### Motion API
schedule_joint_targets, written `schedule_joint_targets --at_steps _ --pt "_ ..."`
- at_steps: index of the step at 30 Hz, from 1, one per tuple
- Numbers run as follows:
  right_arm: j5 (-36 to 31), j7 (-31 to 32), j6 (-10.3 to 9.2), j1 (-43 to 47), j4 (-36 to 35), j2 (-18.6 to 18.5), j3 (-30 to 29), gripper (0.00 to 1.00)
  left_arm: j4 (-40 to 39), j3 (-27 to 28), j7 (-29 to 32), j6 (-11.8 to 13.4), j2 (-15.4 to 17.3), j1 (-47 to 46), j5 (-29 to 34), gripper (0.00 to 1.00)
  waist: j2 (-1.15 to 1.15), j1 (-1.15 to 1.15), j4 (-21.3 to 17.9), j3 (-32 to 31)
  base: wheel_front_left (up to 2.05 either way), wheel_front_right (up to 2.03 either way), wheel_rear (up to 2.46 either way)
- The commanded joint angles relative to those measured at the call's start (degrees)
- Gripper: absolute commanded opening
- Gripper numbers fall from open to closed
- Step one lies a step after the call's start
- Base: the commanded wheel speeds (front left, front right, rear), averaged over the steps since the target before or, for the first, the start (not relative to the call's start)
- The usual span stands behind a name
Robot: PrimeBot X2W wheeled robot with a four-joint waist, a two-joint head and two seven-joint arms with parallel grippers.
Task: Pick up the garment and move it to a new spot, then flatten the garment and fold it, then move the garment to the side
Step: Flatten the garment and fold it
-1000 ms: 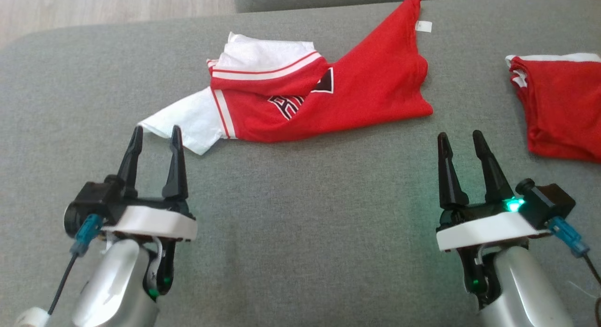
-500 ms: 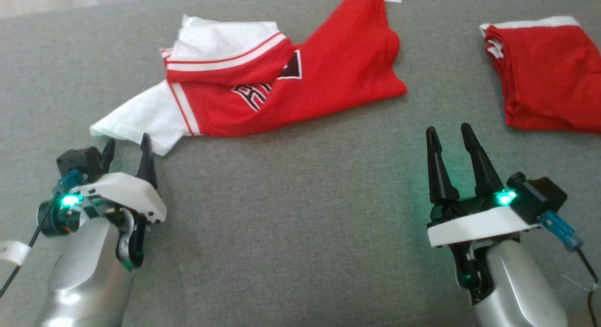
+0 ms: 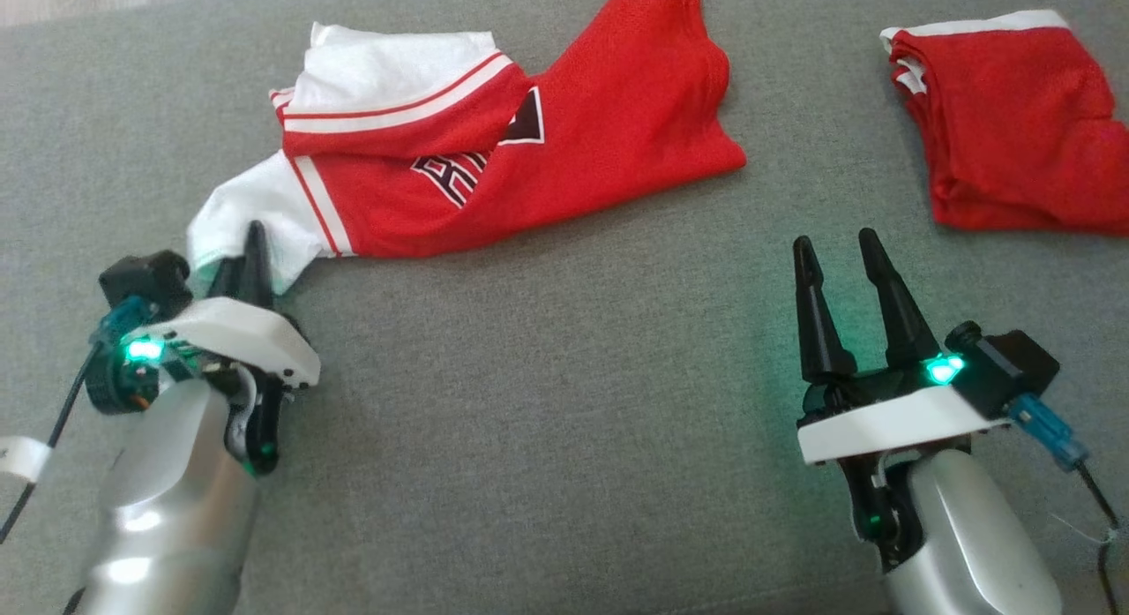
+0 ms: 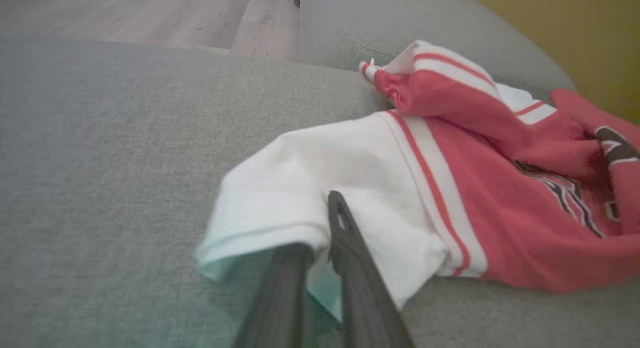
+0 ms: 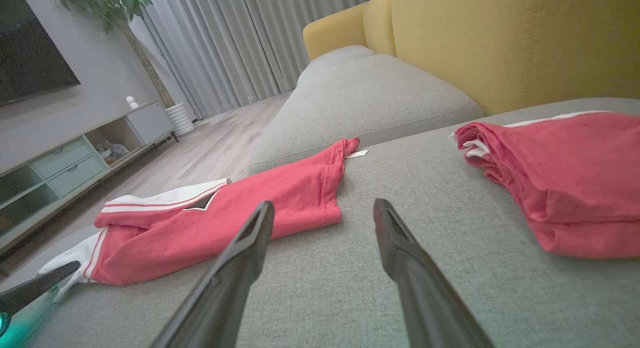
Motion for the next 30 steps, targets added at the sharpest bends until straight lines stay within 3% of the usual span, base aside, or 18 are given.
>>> schedule_joint_targets --at_steps 1,8,18,30 --pt "0.03 -0.62 -0.05 -1.53 -1.43 -0.03 1.47 1.00 -0.97 1.44 -1.71 -0.43 1.53 -2.38 -0.26 0.00 0.00 -0.01 0.17 -0.51 0.00 0.00 0.00" --pt "0.05 -0.62 -0.05 -0.71 -0.74 -0.03 1.48 1.00 -3.86 3.02 -7.76 -0.57 2.48 -2.75 0.04 0.00 0.00 -0.01 1.55 -3.49 0.00 0.00 0.00" --pt "0.43 -0.62 -0.05 1.09 0.27 -0.03 1.73 1.00 -20.51 2.67 -8.95 0.81 4.76 2.66 5.15 0.00 0.00 -0.01 5.06 -7.54 0.00 0.00 0.00" --pt "1.29 -0.62 -0.05 2.73 1.05 -0.03 2.10 1.00 -29.89 -3.88 4.48 4.55 8.29 18.04 8.24 0.00 0.00 -0.01 7.78 -10.67 0.00 0.00 0.00"
